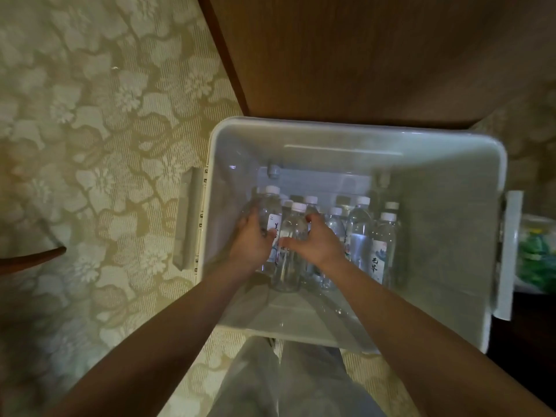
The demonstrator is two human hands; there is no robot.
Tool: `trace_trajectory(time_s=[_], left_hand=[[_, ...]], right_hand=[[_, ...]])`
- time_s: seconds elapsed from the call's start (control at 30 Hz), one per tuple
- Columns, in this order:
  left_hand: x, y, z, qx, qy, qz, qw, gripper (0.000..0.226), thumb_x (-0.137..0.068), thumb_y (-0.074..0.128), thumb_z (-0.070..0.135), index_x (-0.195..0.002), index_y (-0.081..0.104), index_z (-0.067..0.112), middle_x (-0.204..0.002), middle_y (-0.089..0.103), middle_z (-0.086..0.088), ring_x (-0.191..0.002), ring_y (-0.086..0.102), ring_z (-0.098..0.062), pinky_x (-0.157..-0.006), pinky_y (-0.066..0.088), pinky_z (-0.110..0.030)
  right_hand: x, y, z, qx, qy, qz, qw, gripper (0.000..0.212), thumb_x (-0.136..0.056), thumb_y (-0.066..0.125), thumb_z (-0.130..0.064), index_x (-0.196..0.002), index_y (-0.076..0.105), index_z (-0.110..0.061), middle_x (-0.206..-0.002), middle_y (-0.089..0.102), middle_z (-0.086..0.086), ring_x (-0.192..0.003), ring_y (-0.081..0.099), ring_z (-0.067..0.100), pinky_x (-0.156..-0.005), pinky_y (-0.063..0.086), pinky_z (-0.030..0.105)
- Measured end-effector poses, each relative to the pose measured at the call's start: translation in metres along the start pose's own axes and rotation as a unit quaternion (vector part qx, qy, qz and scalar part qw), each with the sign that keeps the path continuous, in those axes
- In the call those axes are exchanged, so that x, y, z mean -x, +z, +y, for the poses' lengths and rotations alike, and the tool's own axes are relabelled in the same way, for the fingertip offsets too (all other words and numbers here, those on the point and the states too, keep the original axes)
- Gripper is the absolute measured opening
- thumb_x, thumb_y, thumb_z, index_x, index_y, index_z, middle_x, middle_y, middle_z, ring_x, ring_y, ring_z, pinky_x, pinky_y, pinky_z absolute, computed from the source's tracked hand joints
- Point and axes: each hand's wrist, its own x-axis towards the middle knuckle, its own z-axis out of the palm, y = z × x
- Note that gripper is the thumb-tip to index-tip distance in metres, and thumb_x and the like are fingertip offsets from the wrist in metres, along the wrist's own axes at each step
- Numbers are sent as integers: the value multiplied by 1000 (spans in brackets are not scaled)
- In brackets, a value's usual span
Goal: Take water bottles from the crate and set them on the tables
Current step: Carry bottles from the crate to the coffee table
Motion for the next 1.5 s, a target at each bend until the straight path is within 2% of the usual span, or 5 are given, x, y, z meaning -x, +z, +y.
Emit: trace_trajectory(time_s=[0.6, 0.83, 1.03, 1.2, 1.5], left_hand=[[-5, 0, 11, 62, -76, -18, 995, 73, -81, 74, 30, -140, 34, 12, -133, 57, -12, -117, 60, -30, -99, 50, -49], [18, -6, 30, 133, -46, -20, 990, 50, -90, 69, 13, -134, 47, 3, -122, 64, -15, -102, 65, -25, -73, 54, -26], [48, -27, 51, 170, 13, -39, 984, 49, -92, 67, 17, -136, 47, 7, -116, 65, -10, -95, 63, -19, -61, 50, -13], [76, -48, 58, 204, 41, -23, 978, 60, -83, 78, 28, -135, 53, 14, -121, 68, -6, -111, 65, -22, -90, 55, -35], [132, -95, 42, 333, 27, -17, 942, 61, -71, 81, 33, -127, 58, 25, -118, 70, -8, -106, 69, -23, -82, 59, -43]], right_hand=[[9, 1, 12, -67, -27, 50, 996, 79, -65, 89, -34, -133, 48, -27, -108, 65, -10, -96, 66, 18, -80, 52, 30], [24, -33, 10, -114, -42, 49, 991, 91, -65, 90, -30, -144, 46, -28, -113, 63, -7, -101, 62, 15, -90, 54, 33], [51, -66, 1, -186, -61, -3, 981, 77, -72, 85, -8, -140, 52, -18, -105, 66, -3, -90, 63, 8, -75, 54, 22], [69, -74, -7, -233, -44, -9, 971, 68, -74, 85, -14, -134, 53, -19, -112, 66, 5, -99, 66, 20, -74, 53, 28], [95, -70, -39, -278, -42, -106, 954, 64, -74, 83, -6, -131, 54, -12, -118, 70, 9, -104, 70, 28, -96, 56, 44]])
